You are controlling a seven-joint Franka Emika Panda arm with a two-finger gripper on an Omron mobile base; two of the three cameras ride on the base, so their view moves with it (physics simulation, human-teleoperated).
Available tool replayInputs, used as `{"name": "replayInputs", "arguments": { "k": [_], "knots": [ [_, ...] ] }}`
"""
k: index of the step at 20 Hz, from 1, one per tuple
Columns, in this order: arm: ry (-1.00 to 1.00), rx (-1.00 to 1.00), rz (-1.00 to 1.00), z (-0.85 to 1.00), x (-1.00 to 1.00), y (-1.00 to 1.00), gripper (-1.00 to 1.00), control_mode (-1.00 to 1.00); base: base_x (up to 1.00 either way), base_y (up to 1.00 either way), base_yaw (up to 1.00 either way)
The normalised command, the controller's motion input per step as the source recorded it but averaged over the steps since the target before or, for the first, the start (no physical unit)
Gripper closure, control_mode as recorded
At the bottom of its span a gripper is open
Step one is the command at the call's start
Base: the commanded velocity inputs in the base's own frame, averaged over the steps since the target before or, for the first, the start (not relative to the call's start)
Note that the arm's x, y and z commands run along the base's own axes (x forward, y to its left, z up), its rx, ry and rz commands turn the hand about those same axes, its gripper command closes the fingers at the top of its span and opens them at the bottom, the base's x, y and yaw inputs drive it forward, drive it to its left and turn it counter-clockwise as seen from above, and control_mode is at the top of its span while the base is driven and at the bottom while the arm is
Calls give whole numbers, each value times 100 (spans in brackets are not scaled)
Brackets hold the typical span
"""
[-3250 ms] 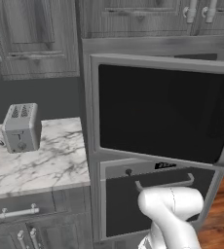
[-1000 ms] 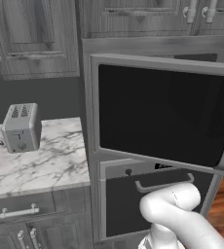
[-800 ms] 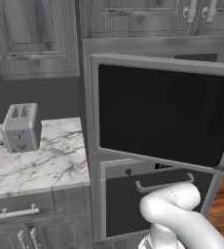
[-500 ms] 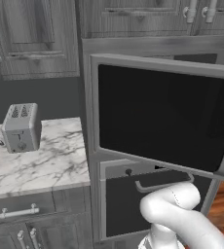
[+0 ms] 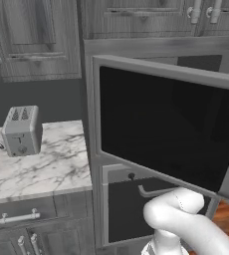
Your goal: Open the microwave door.
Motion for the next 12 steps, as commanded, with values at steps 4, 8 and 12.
{"name": "replayInputs", "arguments": {
  "k": [4,8,12],
  "knots": [
    [-16,-6,46,-13,-59,78,-100,-100,0,0,0],
    [-33,-2,34,-22,-64,93,-100,-100,0,0,0],
    [-50,0,23,-16,-87,77,-100,-100,0,0,0]
  ]
}}
